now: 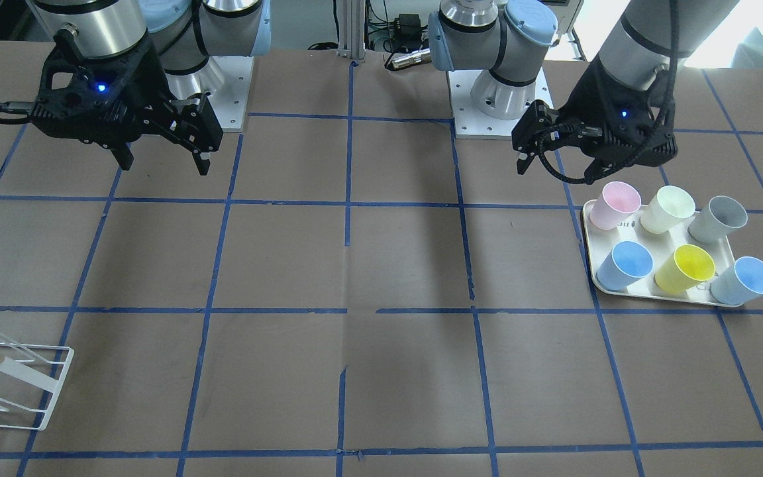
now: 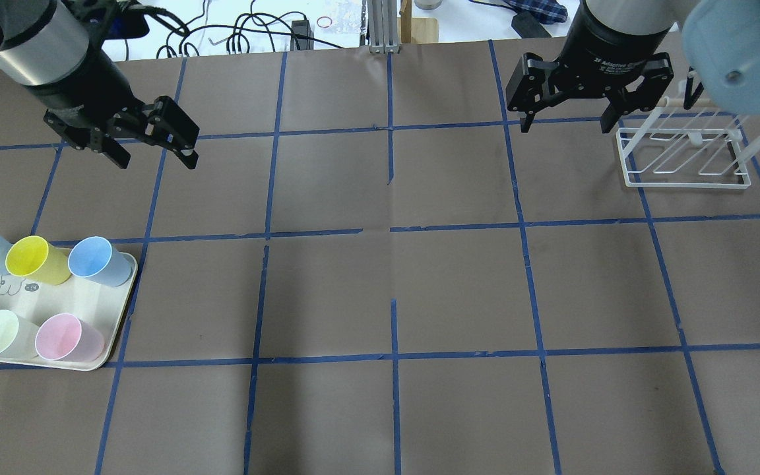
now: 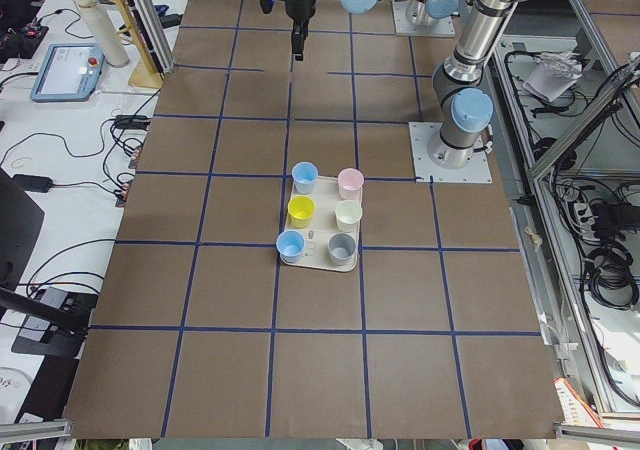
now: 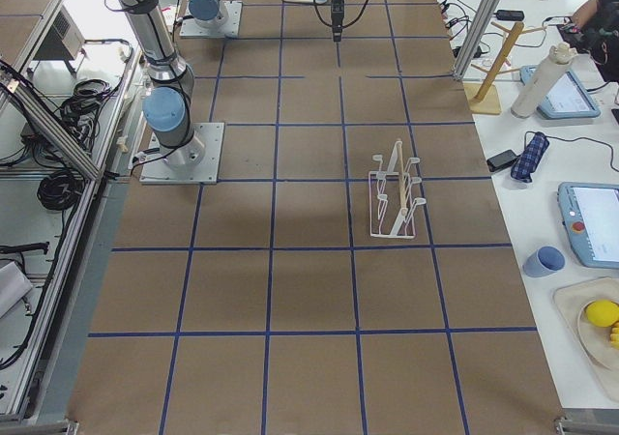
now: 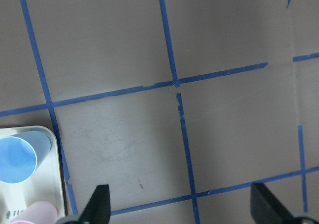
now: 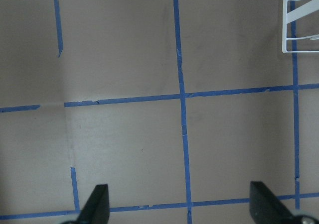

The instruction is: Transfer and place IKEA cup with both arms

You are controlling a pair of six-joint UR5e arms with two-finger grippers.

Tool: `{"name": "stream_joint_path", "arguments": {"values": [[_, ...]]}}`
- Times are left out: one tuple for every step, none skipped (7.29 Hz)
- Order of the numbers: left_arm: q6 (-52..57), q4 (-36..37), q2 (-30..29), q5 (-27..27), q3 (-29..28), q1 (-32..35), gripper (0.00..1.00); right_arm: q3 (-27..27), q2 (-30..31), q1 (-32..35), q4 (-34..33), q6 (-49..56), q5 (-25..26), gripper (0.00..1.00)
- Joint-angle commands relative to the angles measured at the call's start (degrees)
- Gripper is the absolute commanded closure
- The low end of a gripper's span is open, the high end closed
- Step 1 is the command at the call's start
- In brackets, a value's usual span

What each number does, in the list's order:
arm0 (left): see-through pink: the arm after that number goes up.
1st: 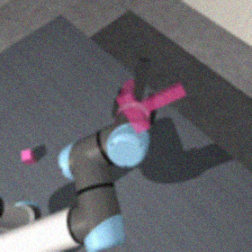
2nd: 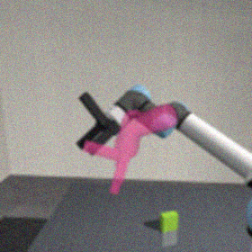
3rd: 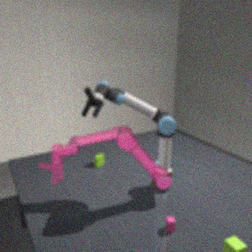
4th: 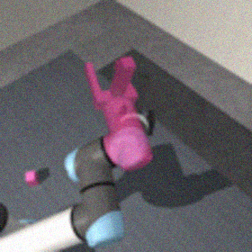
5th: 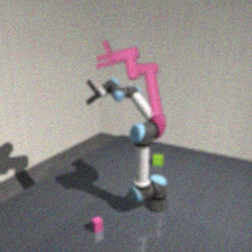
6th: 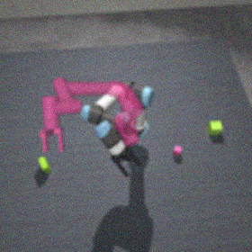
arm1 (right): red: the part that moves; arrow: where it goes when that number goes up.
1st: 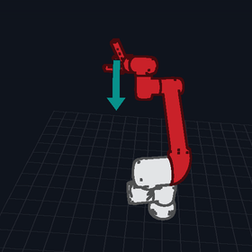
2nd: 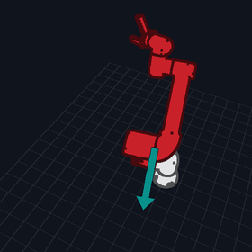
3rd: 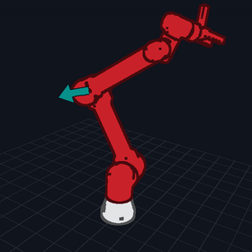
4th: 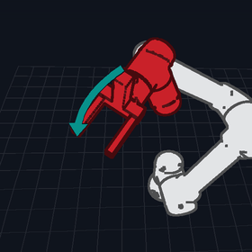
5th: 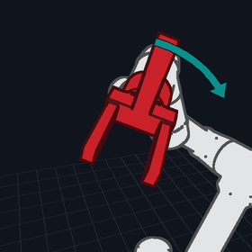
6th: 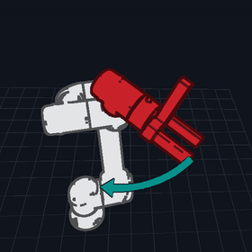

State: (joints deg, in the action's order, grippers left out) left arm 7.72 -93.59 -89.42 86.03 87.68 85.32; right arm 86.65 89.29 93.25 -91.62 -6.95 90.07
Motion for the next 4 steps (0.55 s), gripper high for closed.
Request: {"name": "stream_joint_path", "arguments": {"values": [[-9.55, -3.80, -0.41, 0.37, -2.97, 1.69, 0.00, 0.01, 0.00, 0.00, 0.03, 0.00, -0.07, 0.00], [-9.30, -2.92, -0.76, 0.37, -3.83, 1.69, 0.00, 0.01, 0.00, 0.00, 0.03, 0.00, -0.25, 0.00], [-7.82, -1.78, -0.50, 0.37, -3.40, 1.69, 0.00, 0.01, -0.08, 0.00, 0.03, 0.00, -0.25, 0.00], [-7.63, -1.68, -0.41, 0.98, -3.48, 1.87, 0.00, 0.10, 0.00, 0.00, 0.03, 0.00, -0.25, 0.00]]}}
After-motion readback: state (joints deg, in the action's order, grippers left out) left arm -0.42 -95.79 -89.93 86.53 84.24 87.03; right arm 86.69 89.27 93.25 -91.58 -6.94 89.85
